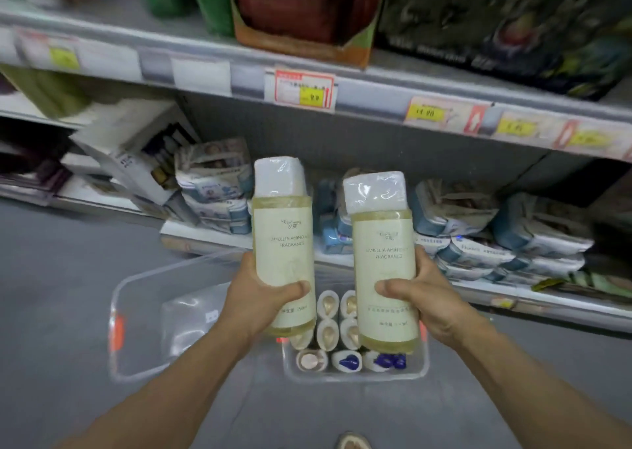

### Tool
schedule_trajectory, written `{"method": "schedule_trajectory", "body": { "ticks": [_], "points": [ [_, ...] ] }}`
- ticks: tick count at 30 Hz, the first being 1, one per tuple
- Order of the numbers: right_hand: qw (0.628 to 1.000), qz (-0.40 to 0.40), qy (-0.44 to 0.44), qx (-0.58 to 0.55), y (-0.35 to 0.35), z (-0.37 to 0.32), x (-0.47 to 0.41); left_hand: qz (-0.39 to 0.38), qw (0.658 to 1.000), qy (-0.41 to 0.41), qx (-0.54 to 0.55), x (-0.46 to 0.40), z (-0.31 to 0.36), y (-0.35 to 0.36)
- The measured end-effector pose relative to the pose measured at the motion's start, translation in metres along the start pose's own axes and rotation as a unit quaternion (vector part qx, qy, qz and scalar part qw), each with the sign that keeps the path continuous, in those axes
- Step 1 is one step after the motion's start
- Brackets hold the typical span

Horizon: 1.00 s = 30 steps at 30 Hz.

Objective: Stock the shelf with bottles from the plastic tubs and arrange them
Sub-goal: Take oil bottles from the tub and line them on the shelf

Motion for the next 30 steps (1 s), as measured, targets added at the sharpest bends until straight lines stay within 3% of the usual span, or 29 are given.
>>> {"method": "schedule_trajectory", "body": {
  "ticks": [19,30],
  "points": [
    [0.975,0.040,-0.204,0.078,0.029,-0.268,0.184,0.037,0.976,0.214,-0.010,0.153,0.254,-0.091],
    [0.947,0.061,-0.306,0.073,0.023,-0.383,0.230,0.098,0.944,0.315,-0.032,0.205,0.365,-0.127]
  ]
}}
Point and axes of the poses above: each hand's wrist, its own x-axis away from the middle knuckle, its own y-axis out of the palm, z = x × y, the point moved 6 cm from there along -x, towards the middle knuckle
